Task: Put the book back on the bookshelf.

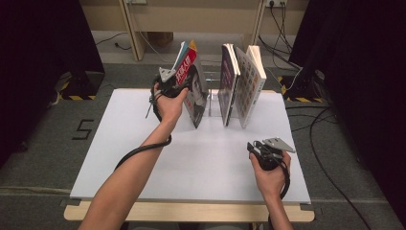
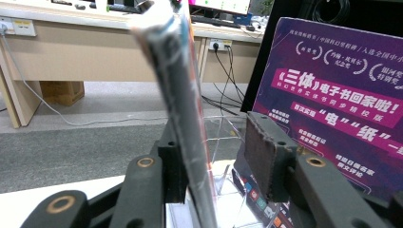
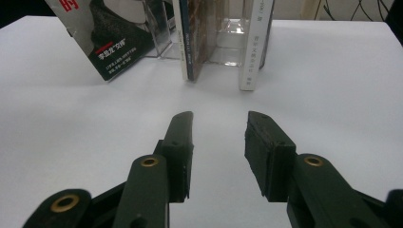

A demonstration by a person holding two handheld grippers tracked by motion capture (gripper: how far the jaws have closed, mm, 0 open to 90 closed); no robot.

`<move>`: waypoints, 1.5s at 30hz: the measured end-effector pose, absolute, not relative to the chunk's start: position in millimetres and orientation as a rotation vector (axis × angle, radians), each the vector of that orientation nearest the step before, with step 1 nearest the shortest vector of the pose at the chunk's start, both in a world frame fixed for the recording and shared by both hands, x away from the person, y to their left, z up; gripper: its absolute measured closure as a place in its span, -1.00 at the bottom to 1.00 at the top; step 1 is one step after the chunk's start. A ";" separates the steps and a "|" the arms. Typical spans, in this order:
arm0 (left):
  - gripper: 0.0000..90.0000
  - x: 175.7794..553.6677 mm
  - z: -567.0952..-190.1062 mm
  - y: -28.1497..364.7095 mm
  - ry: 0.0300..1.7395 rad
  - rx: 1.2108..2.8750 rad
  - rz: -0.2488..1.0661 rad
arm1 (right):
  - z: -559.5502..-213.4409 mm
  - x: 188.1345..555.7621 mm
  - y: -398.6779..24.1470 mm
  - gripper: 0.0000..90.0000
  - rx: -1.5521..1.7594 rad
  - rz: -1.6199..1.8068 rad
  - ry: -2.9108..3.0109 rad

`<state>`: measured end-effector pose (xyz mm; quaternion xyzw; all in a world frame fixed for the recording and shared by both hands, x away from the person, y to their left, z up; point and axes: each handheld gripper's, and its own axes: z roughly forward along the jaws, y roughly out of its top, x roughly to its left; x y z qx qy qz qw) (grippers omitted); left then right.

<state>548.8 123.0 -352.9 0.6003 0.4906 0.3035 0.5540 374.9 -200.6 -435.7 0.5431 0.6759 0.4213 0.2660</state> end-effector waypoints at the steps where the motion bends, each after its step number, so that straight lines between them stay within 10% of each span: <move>1: 0.31 548.7 -352.4 123.1 1.159 1.417 0.712 | -435.7 374.8 -200.6 0.39 1.466 1.138 1.825; 30: 0.06 537.9 -349.8 131.3 1.138 1.477 0.626 | -436.0 374.2 -200.1 0.39 1.459 1.131 1.826; 45: 0.90 551.4 -337.6 127.1 1.074 1.558 0.749 | -436.6 375.0 -200.2 0.39 1.460 1.137 1.829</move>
